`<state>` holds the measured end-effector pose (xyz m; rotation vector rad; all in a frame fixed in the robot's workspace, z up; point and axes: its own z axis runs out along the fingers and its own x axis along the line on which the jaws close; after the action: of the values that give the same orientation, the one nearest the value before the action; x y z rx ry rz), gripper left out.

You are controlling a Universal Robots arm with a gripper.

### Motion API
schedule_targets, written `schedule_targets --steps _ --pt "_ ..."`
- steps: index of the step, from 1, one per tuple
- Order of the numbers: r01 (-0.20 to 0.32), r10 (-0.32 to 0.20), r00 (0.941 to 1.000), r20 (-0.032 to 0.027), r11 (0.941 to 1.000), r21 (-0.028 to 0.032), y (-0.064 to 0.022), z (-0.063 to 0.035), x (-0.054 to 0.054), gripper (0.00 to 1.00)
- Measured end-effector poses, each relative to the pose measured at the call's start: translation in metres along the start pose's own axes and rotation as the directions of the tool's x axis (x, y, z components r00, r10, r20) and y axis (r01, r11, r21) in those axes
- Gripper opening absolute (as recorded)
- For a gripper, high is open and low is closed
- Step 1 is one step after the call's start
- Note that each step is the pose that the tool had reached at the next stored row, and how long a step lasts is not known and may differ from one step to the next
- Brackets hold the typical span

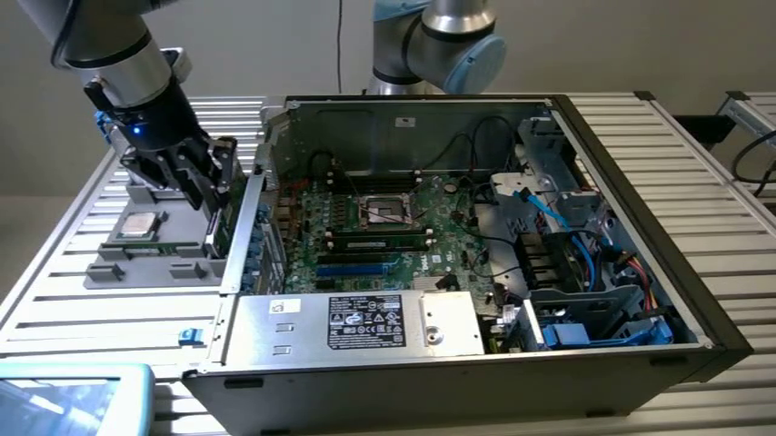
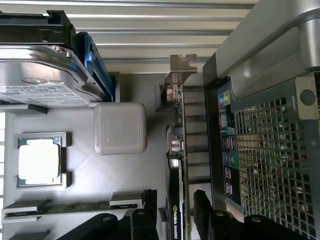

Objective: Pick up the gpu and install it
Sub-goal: 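Pick up the gpu and move the gpu toward the slot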

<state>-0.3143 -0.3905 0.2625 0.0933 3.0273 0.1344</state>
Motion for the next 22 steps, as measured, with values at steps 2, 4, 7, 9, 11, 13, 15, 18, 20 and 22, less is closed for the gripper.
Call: schedule_targets --steps 2,4,7,9,11,13,15,18,20,22 --pt "0.006 -0.006 1.0 -0.0007 1.0 -0.0033 -0.0002 0.0028 0.0 0.44" --pt "0.014 -0.014 0.9999 -0.0016 0.9999 -0.0092 -0.0004 0.0046 -0.001 0.44" --pt "0.029 -0.029 0.9996 -0.0036 0.9994 -0.0188 -0.0006 0.0059 -0.001 0.44" --pt "0.04 -0.04 0.9992 -0.0043 0.9989 -0.0225 -0.0008 0.0075 -0.002 0.44" --pt "0.048 -0.048 0.9988 -0.0052 0.9986 -0.0235 -0.001 0.0091 -0.002 0.44" --pt "0.049 -0.049 0.9988 -0.0052 0.9985 -0.0237 -0.0013 0.0124 -0.003 0.44" --pt "0.049 -0.05 0.9988 -0.0054 0.9985 -0.0237 -0.0016 0.0162 -0.003 0.44" --pt "0.05 -0.05 0.9987 -0.0053 0.9985 -0.0239 -0.0019 0.0214 -0.005 0.44" --pt "0.05 -0.05 0.9988 -0.0054 0.9985 -0.0245 -0.002 0.0235 -0.006 0.44" --pt "0.049 -0.049 0.9988 -0.0054 0.9985 -0.0254 -0.0022 0.0262 -0.006 0.44"
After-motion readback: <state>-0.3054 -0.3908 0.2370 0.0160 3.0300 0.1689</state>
